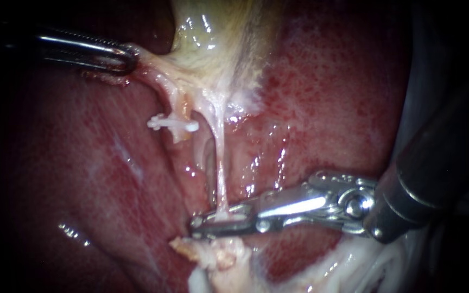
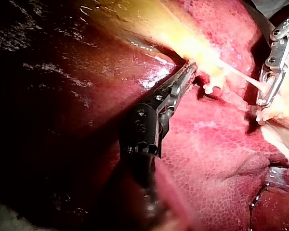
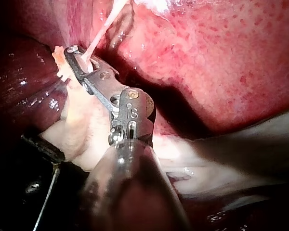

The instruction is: Going back first clip right tube

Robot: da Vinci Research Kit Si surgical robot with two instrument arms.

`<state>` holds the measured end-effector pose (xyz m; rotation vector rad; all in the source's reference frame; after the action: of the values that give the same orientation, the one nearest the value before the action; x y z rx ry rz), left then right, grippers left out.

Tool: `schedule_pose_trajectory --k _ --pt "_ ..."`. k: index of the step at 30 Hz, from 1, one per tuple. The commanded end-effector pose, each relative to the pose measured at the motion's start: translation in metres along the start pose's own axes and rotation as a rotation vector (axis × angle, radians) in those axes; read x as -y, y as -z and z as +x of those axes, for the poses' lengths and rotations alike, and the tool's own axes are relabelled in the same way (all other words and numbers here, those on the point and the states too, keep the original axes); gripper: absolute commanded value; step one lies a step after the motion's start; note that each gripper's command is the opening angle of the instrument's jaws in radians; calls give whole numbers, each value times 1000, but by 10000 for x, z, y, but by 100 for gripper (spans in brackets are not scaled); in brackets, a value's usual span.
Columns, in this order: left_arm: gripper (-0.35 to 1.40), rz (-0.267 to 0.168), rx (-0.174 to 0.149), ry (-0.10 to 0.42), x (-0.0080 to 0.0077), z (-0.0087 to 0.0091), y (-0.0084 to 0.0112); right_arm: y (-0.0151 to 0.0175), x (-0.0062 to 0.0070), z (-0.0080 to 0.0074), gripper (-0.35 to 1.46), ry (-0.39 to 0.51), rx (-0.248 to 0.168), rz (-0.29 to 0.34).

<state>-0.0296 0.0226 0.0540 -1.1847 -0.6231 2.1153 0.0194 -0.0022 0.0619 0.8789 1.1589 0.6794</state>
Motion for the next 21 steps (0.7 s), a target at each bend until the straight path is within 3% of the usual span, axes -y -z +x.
schedule_pose_trajectory --k 1,4,6,11,15,18,21 --pt "-35 0 0 0 0 0 0 1 0 -1 -31 5 -7 3" --pt "-35 0 0 0 0 0 1 -1 -1 -1 26 48 -29 -17" --pt "-35 0 0 0 0 0 1 -4 -5 0 46 77 -38 -37" --pt "-35 0 0 0 0 0 1 -6 -20 -7 49 210 -40 -45" --pt "-35 0 0 0 0 0 1 1 -37 -15 50 335 -8 -80" --pt "-35 0 0 0 0 0 1 11 -44 -18 50 376 4 -86" --pt "-35 0 0 0 0 0 1 19 -43 -20 50 388 6 -83"
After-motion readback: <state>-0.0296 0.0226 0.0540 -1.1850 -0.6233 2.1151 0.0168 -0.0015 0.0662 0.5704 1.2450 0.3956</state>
